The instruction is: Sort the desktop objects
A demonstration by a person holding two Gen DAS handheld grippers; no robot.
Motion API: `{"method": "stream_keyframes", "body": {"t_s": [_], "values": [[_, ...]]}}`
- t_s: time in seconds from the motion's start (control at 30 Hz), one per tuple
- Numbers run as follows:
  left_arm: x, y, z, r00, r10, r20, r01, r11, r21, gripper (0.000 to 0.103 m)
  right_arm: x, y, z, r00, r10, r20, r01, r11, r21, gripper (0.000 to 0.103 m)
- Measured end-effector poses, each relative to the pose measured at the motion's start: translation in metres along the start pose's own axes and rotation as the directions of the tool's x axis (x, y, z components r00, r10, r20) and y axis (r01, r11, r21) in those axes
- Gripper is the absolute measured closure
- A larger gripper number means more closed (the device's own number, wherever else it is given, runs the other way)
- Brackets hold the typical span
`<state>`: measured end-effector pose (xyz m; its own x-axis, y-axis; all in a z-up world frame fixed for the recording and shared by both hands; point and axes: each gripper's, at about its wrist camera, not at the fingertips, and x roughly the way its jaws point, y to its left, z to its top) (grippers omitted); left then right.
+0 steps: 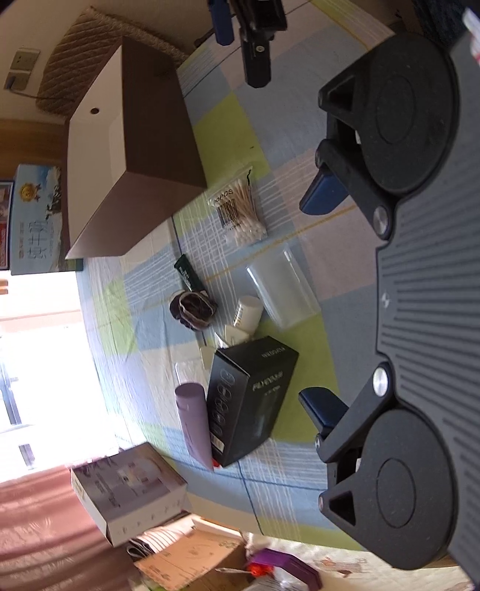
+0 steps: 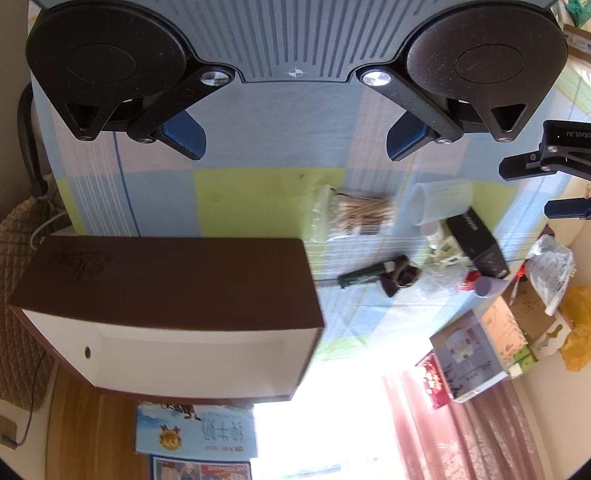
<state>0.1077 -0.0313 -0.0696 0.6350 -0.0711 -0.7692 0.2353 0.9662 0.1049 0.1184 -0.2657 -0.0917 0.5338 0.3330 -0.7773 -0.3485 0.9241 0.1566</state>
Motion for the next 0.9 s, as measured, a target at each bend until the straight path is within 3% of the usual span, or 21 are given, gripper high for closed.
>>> {"method": "stream_keyframes", "body": {"t_s": [0.53,0.73,0.9], "values": [[0.077,-0.013,0.017,0.994,-0.099,-0.044,0.106,0.975,0.195,0.022,0.024,-0.043,0.011,0.997,-0.043,-0.058,0.048,0.996,0.081,0.002],[0.096,-0.011,0.015,0.990,-0.103,-0.101,0.122,0.971,0.207,0.028,0.027,-0.060,0.011,0.995,-0.050,-0.082,0.060,0.991,0.117,0.002],[0.092,-0.014,0.014,0.972,-0.172,-0.160,0.195,0.970,0.146,0.034,0.029,-0.076,0.012,0.994,-0.059,-0.093,0.071,0.988,0.141,0.002]]}}
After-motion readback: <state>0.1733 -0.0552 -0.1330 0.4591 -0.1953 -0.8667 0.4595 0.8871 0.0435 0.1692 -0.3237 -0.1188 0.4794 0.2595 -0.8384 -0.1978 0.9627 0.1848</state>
